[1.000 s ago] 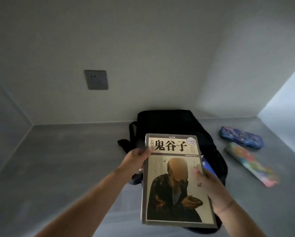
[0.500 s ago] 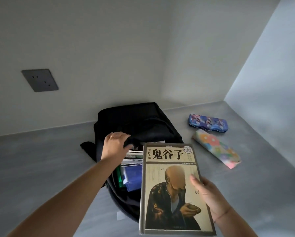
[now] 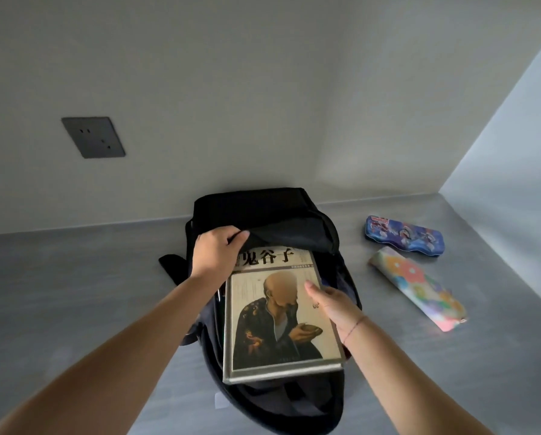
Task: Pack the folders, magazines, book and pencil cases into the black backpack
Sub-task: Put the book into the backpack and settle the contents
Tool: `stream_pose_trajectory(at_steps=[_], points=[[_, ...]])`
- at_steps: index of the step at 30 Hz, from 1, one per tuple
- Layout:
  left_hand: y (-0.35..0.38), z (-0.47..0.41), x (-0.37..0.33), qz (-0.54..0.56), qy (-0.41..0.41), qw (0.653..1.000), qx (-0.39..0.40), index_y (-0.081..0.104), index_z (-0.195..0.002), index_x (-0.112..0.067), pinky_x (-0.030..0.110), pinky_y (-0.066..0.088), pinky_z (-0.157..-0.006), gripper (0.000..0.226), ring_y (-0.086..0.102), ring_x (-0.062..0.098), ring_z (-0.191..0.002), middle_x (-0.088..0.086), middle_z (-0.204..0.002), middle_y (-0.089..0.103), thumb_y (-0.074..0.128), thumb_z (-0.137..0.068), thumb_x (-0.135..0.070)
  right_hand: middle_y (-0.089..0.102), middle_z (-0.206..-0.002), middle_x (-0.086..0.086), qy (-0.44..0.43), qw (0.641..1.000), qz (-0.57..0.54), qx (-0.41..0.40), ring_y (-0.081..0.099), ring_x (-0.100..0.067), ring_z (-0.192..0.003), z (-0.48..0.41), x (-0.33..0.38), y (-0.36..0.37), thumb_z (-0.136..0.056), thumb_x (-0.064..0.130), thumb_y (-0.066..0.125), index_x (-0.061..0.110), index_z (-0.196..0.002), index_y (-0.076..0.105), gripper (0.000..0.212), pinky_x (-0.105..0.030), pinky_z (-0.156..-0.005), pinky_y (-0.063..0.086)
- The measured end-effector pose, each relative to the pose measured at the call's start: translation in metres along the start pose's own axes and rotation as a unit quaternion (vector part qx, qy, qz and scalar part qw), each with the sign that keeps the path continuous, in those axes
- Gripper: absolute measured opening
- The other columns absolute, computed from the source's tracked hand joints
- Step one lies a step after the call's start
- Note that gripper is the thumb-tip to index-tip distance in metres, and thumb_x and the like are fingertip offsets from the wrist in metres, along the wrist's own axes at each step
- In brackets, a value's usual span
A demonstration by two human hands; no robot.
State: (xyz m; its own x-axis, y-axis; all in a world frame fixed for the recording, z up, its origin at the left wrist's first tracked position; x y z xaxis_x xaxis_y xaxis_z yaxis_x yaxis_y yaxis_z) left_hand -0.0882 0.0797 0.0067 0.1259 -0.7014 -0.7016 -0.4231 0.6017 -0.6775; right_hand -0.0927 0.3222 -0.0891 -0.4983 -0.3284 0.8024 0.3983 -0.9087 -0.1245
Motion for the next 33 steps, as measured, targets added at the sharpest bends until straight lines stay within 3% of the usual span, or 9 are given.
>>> stream_pose_trajectory(at_steps=[3,9,13,15,18,21,25,29,33], points=[[-0.002,0.0,0.003,0.012,-0.017,1.0,0.002,0.061,-0.067,-0.007,0.036,0.043,-0.052,0.036,0.054,0.026,-0.058,0.012,-0.058,0.058,0.055,-0.09,-0.034,0.057,-0.123,-0.003,-0.028,0.998,0.057,-0.024,0.05,-0.018,-0.105,-0.03,0.024,-0.004,-0.085,0.058,0.051,0.011,-0.131,0.05,0.066,-0.028,-0.089,0.033],[0.001,-0.001,0.007,0.028,-0.024,0.999,0.011,0.063,-0.067,-0.009,0.034,0.042,-0.052,0.034,0.054,0.026,-0.056,0.011,-0.057,0.058,0.056,-0.09,-0.034,0.031,-0.153,-0.007,-0.069,0.988,0.138,-0.024,0.033,-0.025,-0.139,-0.037,0.027,-0.007,-0.085,0.053,0.056,0.013,-0.148,0.023,0.082,-0.035,-0.108,0.03],[0.007,-0.001,0.009,0.041,-0.035,0.998,0.016,0.063,-0.067,-0.009,0.031,0.039,-0.051,0.034,0.05,0.019,-0.052,0.011,-0.057,0.058,0.056,-0.09,-0.033,0.044,-0.137,0.002,-0.076,0.986,0.131,-0.071,0.043,-0.022,-0.129,-0.011,0.004,-0.012,-0.082,0.043,0.066,0.018,-0.145,0.028,0.078,-0.026,-0.094,0.036],[0.008,-0.001,0.009,0.045,-0.035,0.998,0.017,0.064,-0.066,-0.012,0.03,0.04,-0.052,0.032,0.051,0.018,-0.053,0.006,-0.056,0.058,0.056,-0.09,-0.033,0.055,-0.125,0.003,-0.05,0.991,0.095,-0.076,0.052,-0.024,-0.12,0.001,-0.01,-0.013,-0.083,0.036,0.067,0.013,-0.135,0.042,0.062,-0.029,-0.095,0.044],[0.011,-0.002,0.011,0.051,-0.032,0.998,0.017,0.063,-0.065,-0.012,0.03,0.039,-0.051,0.033,0.051,0.018,-0.052,0.005,-0.054,0.056,0.056,-0.09,-0.032,0.066,-0.104,-0.005,0.018,0.999,-0.039,-0.024,0.061,-0.025,-0.104,0.017,-0.033,-0.007,-0.088,0.026,0.062,0.009,-0.114,0.058,0.031,-0.035,-0.084,0.051],[0.012,-0.003,0.012,0.056,-0.032,0.998,0.018,0.063,-0.065,-0.014,0.027,0.037,-0.05,0.032,0.046,0.012,-0.049,-0.002,-0.051,0.052,0.057,-0.09,-0.032,0.061,-0.111,-0.015,0.085,0.978,-0.183,0.045,0.067,-0.031,-0.092,0.029,-0.048,0.003,-0.086,0.017,0.066,0.01,-0.115,0.051,0.033,-0.041,-0.079,0.058],[0.013,-0.003,0.012,0.061,-0.033,0.997,0.022,0.064,-0.067,-0.014,0.028,0.039,-0.05,0.03,0.046,0.011,-0.048,-0.002,-0.051,0.052,0.057,-0.09,-0.032,0.063,-0.079,-0.017,0.111,0.971,-0.198,0.072,0.068,-0.026,-0.061,0.034,-0.045,0.005,-0.082,0.008,0.068,0.003,-0.11,0.054,0.032,-0.034,-0.056,0.06],[0.012,-0.004,0.011,0.059,-0.032,0.998,0.021,0.063,-0.066,-0.014,0.027,0.037,-0.05,0.031,0.045,0.011,-0.047,-0.003,-0.05,0.05,0.057,-0.09,-0.032,0.07,-0.07,-0.015,0.097,0.963,-0.247,0.034,0.071,-0.025,-0.066,0.013,-0.023,0.001,-0.082,0.011,0.067,-0.004,-0.104,0.057,0.028,-0.032,-0.059,0.06],[0.012,-0.003,0.01,0.05,-0.032,0.998,0.019,0.063,-0.066,-0.015,0.028,0.037,-0.05,0.03,0.049,0.013,-0.05,-0.001,-0.053,0.055,0.057,-0.09,-0.033,0.068,-0.082,-0.022,0.089,0.952,-0.291,0.015,0.071,-0.026,-0.068,-0.013,-0.003,0.014,-0.087,0.009,0.063,-0.004,-0.101,0.058,0.02,-0.034,-0.061,0.062]])
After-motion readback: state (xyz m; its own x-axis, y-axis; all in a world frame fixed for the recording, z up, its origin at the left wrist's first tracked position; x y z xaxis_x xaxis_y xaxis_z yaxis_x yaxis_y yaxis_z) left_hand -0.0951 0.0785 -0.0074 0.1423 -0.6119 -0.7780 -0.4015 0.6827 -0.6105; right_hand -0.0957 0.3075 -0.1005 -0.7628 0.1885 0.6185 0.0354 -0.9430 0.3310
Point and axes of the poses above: each hand's wrist, its own z-axis away from the middle knuckle, its own y-axis out of the palm, x = y × z, the point moved 6 cm from there along -z, towards the middle knuckle
